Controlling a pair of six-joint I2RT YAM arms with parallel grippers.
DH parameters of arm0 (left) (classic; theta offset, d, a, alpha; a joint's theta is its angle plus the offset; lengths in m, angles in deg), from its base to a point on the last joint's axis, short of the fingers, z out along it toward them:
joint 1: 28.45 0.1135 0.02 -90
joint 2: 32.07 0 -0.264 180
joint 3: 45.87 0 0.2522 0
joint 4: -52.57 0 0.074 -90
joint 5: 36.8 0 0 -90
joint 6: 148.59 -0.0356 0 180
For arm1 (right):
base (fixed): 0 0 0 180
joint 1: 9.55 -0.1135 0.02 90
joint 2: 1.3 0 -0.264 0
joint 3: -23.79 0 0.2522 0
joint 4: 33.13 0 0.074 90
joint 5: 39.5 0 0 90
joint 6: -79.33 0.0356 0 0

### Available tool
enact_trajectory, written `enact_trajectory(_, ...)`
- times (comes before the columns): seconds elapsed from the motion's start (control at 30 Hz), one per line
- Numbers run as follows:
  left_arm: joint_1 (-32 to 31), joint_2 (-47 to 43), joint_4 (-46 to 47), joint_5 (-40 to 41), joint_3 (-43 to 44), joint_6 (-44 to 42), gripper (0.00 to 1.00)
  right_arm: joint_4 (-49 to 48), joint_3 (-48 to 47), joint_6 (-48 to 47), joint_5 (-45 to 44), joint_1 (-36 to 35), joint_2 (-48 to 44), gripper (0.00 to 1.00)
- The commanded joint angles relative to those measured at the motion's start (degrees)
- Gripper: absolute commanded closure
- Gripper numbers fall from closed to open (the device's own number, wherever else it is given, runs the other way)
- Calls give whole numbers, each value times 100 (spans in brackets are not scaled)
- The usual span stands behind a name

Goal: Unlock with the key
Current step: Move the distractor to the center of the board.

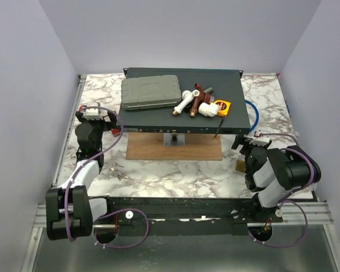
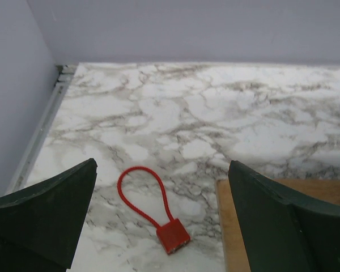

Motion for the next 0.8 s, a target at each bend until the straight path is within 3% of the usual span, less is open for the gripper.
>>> enact_trajectory(0.0,547,-689,-801,-771,172,743,2,-1621,254,-39,-209,-5,-199,0)
enact_trajectory(0.1,703,-941,-1499,-1316,410,834,1,-598,212,392,-1384,-12,-1103,0)
enact_trajectory(0.23,761,-989,-3389,-1593,1193,576,2,1816,-218,843,-1736,-12,-2607,0)
enact_trajectory(0.4,1000,-1373,-4408,-1840,1523,-5,1,3384,-591,1032,-1006,-7,-3783,0)
enact_trajectory(0.5,1199,-1621,-5147,-2048,1782,-354,1,4389,-634,1917,-876,-12,-4686,0)
enact_trajectory(0.67,1899,-1759,-6053,-2953,2077,-78,4,6130,-846,4036,-860,-12,-5752,0)
enact_trajectory(0.77,2106,-1609,-6746,-3417,2402,-330,8,6483,-996,4264,214,-10,-5873,0)
